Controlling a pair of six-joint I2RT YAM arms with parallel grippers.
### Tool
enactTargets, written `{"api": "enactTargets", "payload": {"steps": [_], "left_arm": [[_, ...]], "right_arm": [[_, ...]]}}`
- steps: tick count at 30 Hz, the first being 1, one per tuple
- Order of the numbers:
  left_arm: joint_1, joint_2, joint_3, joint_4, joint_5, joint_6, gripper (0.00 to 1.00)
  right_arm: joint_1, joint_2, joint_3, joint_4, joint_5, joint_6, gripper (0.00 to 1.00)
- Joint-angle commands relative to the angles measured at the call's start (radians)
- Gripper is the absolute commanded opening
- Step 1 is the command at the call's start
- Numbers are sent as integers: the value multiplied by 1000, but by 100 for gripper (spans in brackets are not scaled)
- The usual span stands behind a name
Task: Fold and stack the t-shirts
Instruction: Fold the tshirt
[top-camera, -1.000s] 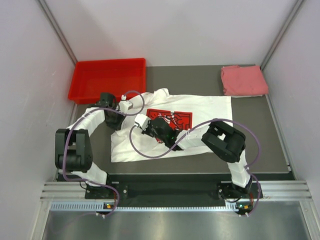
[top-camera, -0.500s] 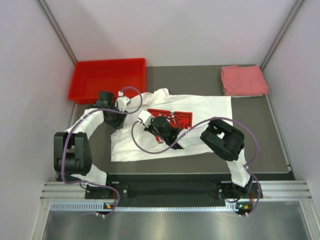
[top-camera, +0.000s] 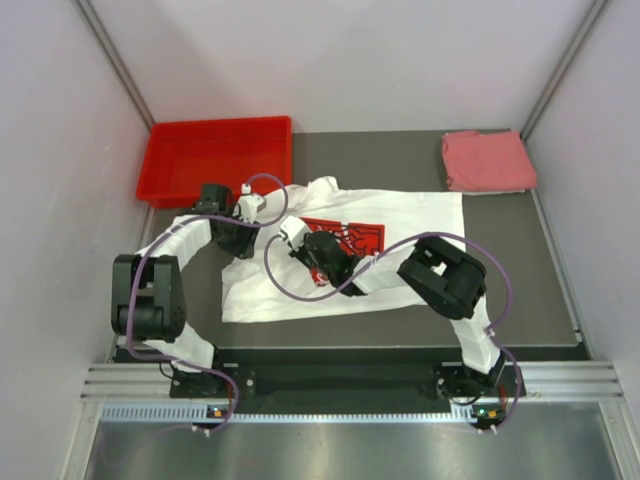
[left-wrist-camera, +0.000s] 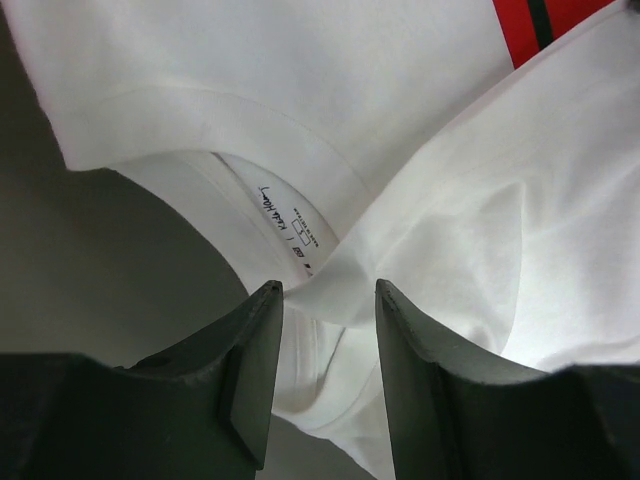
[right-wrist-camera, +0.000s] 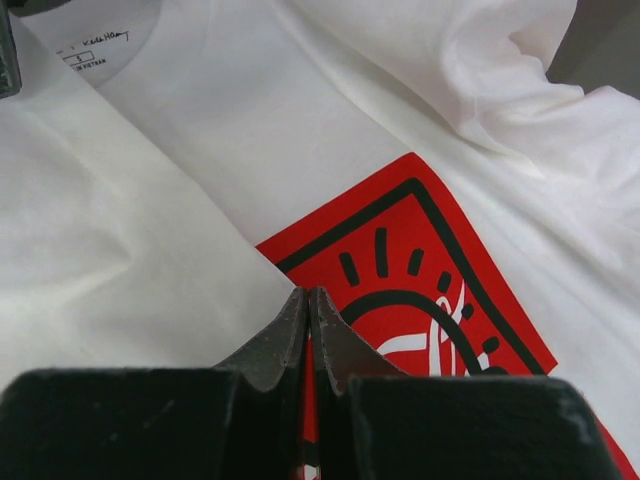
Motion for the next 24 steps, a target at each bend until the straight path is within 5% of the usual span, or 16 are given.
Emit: {"api": "enactTargets", "payload": {"steps": [1, 6, 16, 21, 24], "left_arm": [[-1, -14, 27, 18, 39, 16, 48], [-7, 55, 17, 91, -105, -13, 46], [-15, 74, 25, 160, -160, -67, 45], [-15, -36, 60, 105, -185, -88, 50], [-15, -133, 85, 6, -124, -85, 52]], "right_arm": [[-16, 8, 51, 35, 25, 34, 0], [-22, 11, 48, 31, 77, 56, 0], [-39, 11, 31, 46, 79, 111, 2], [-47, -46, 22, -3, 172, 169, 46], [-65, -173, -22, -77, 178, 214, 54]]}}
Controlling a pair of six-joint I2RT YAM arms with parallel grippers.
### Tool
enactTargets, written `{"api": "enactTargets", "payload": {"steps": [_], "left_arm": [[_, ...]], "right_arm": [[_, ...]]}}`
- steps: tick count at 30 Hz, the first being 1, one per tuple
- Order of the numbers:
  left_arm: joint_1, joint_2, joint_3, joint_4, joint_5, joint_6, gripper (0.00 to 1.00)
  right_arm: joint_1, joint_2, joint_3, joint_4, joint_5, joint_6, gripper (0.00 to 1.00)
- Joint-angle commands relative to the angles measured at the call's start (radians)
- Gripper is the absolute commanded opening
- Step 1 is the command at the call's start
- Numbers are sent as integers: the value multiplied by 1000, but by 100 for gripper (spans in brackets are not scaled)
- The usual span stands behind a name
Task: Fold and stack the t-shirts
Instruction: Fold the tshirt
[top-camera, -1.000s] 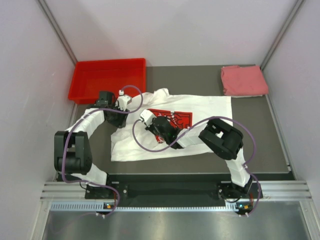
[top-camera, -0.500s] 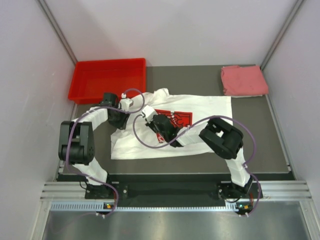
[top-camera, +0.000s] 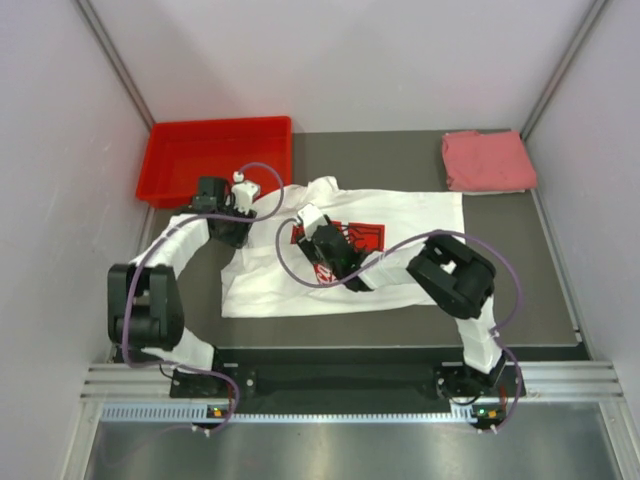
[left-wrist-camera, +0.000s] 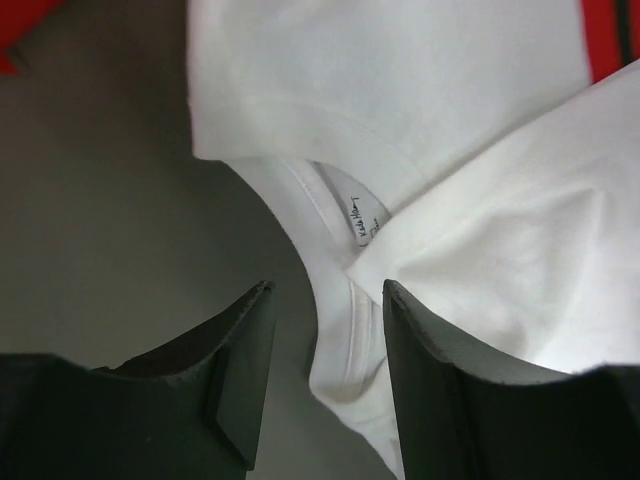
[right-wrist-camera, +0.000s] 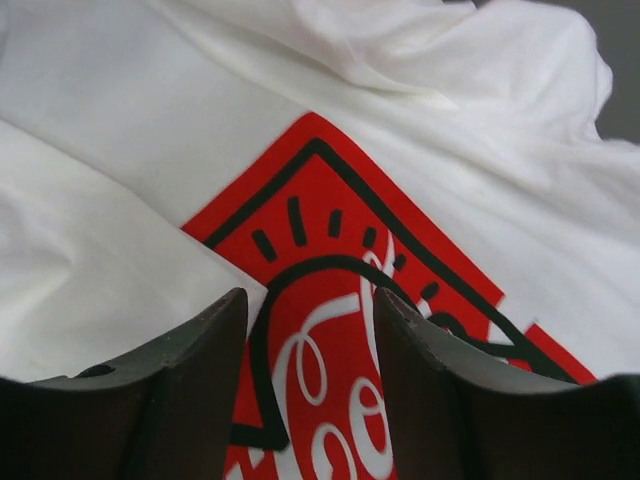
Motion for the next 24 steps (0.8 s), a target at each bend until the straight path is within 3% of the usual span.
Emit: {"api": "enactTargets", "payload": {"steps": [1, 6, 11, 18, 21, 24], "left_arm": [[1, -174, 62, -83, 67, -14, 53], [-1, -291, -36, -269, 165, 58, 50], [-2, -312, -171, -323, 92, 112, 49], [-2, -297, -218, -275, 115, 114, 53], [-2, -245, -250, -198, 58, 100, 53], [-2, -181, -273, -158, 34, 98, 51]], "right_arm": [[-36, -197, -41, -84, 53, 100, 55], [-117, -471, -94, -548, 107, 370, 54], [-208, -706, -334, -872, 147, 656, 60], [-436, -1161, -607, -1069, 73, 872, 71], [-537, -1295, -670, -1126, 52, 942, 81], [-641, -1341, -715, -1138, -12, 941, 82]]}}
